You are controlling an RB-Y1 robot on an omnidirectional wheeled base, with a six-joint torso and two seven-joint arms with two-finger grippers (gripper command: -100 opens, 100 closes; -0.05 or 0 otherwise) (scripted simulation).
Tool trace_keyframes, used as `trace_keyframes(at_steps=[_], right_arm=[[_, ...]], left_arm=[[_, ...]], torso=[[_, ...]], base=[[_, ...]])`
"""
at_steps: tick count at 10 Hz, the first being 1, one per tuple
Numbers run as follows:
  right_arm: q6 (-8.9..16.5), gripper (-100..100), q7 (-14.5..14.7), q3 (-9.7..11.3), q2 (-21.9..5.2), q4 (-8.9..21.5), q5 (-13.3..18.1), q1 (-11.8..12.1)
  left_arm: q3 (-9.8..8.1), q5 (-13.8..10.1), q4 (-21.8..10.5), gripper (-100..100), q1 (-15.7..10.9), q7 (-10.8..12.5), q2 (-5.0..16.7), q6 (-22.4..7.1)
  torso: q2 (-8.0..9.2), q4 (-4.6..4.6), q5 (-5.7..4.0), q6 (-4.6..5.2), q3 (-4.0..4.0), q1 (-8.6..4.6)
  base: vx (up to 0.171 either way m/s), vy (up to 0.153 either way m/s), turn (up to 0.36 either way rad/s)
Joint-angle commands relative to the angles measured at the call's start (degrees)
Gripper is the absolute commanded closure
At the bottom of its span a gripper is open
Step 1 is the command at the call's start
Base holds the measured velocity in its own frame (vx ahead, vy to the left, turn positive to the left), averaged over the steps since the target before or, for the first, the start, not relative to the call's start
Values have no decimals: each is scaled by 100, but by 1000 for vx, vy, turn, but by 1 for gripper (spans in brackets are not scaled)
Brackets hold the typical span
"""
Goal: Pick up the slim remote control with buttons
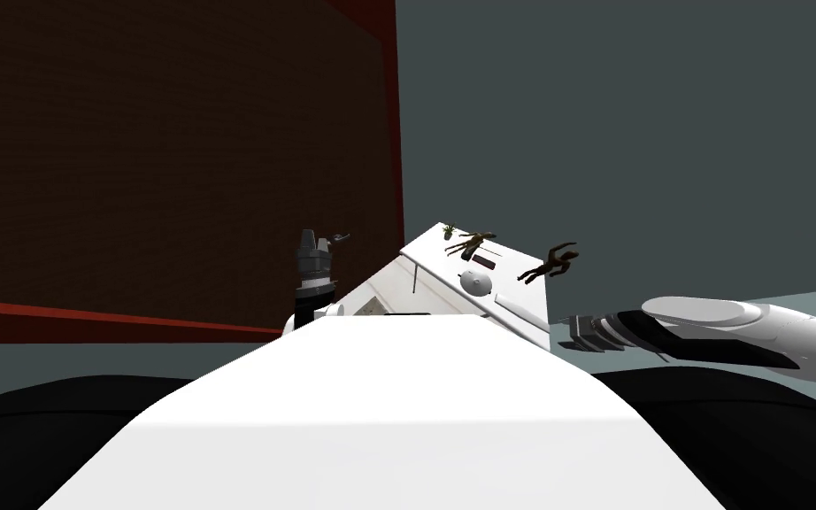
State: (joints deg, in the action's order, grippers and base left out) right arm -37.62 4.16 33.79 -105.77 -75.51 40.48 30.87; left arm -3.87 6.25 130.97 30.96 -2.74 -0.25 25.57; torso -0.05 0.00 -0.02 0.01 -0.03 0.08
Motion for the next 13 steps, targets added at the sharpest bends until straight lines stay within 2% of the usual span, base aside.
trace_keyframes(at_steps=[1, 13], right_arm=[[14, -100, -19, 11, 9, -23, 36, 2], [96, -100, -87, 75, 100, -182, 182, 40]], left_arm=[[0, 0, 0, 0, 0, 0, 0, 0], [0, 0, 0, 0, 0, 0, 0, 0]], torso=[[0, 0, 0, 0, 0, 0], [5, 1, 0, 3, 3, 2]], base=[[39, -9, 82], [21, 11, 21]])
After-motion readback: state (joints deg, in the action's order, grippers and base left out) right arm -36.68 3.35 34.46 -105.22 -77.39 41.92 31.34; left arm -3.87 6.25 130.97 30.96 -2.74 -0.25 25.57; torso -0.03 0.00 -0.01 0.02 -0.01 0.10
